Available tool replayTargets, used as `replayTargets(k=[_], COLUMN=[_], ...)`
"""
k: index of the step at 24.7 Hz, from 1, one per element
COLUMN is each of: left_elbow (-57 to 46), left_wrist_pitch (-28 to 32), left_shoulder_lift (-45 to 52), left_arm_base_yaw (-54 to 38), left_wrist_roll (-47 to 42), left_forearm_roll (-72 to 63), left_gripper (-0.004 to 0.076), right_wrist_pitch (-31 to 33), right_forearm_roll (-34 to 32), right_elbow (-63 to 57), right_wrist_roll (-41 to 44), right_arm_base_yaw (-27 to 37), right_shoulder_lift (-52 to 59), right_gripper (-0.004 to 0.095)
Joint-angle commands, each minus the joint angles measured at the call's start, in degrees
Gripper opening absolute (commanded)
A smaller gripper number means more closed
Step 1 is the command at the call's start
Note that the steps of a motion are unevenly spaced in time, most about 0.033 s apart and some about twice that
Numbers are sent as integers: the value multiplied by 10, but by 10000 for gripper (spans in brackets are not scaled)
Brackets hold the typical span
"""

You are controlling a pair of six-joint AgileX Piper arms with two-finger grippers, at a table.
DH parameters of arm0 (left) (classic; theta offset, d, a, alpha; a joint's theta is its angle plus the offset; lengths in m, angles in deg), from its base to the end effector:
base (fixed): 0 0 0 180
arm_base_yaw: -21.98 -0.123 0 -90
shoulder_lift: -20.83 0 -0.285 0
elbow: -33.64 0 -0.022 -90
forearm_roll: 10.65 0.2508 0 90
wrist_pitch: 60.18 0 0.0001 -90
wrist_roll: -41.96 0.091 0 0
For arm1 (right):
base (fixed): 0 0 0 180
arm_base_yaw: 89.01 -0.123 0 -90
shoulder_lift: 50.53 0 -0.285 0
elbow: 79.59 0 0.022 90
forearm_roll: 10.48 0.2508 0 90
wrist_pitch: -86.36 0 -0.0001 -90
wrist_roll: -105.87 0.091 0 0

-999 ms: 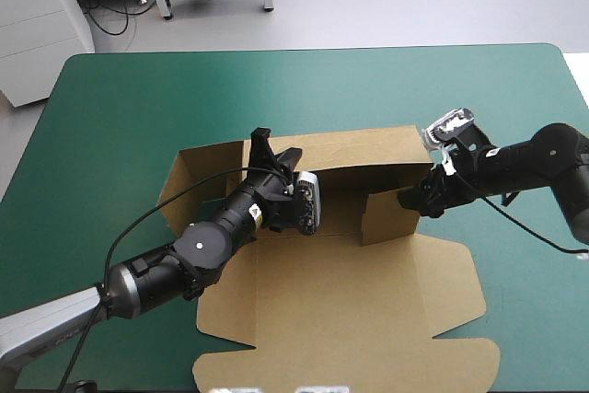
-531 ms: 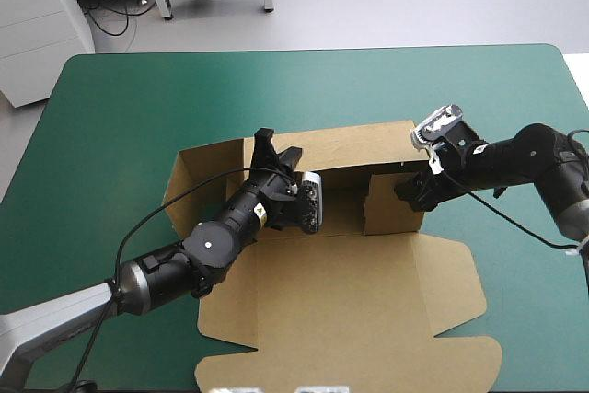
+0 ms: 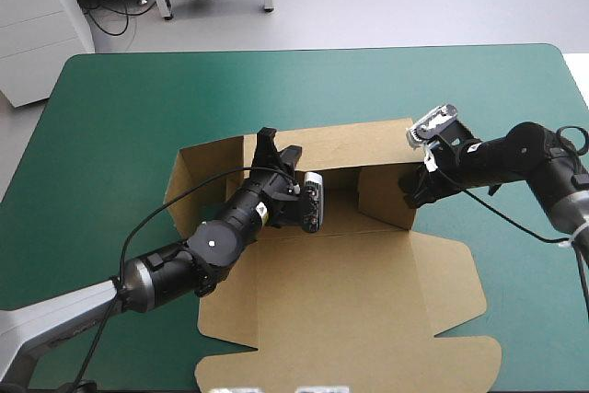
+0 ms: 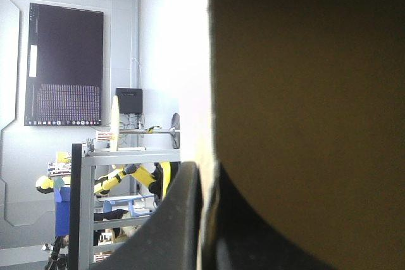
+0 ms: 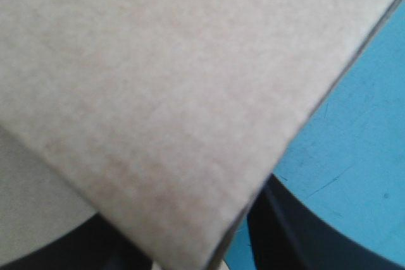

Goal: Fold the box

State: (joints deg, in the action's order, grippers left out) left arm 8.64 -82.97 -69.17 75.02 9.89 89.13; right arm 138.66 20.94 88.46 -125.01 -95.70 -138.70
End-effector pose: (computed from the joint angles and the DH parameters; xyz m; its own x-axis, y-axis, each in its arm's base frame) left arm 0.2173 -0.2309 0.2919 0.4091 0.8867 -0.2152 0.3917 0.0424 0.9191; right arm 0.2792 0.0706 0.3151 -0.5625 -0.5301 -0.6346 -0.7050 0.7085 0.0331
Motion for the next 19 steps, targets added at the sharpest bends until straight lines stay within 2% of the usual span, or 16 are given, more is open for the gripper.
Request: replayTargets(k=[1,2,4,8,14,17,19], left_elbow=[10,10,10,10,10,10,10], left_wrist_pitch=[20,19,19,24,28,26,26], left_shoulder_lift=[6,6,6,11,42,61,79], left_arm_base_yaw=[3,3,3,3,11,28,45], left_wrist_roll=[-6,-6,-6,-6,-8,-14,-18], left_forearm_roll=[-9,-9,2,18,28,27,27], left_gripper=[-31,-31,-31,-8,293,378,393], right_wrist_pitch=[1,3,19,24,-5,-5,-7], right_forearm_roll=[40,40,40,46,16,16,16], right_elbow=[14,14,14,14,14,14,14], right_wrist_roll=[-7,-6,-5,8,86,90,90], right_arm_base_yaw=[-8,-8,-8,-8,-8,-8,-8], right_shoulder_lift=[11,11,11,11,11,11,11], right_gripper=[183,90,-21,-21,-21,-21,-21])
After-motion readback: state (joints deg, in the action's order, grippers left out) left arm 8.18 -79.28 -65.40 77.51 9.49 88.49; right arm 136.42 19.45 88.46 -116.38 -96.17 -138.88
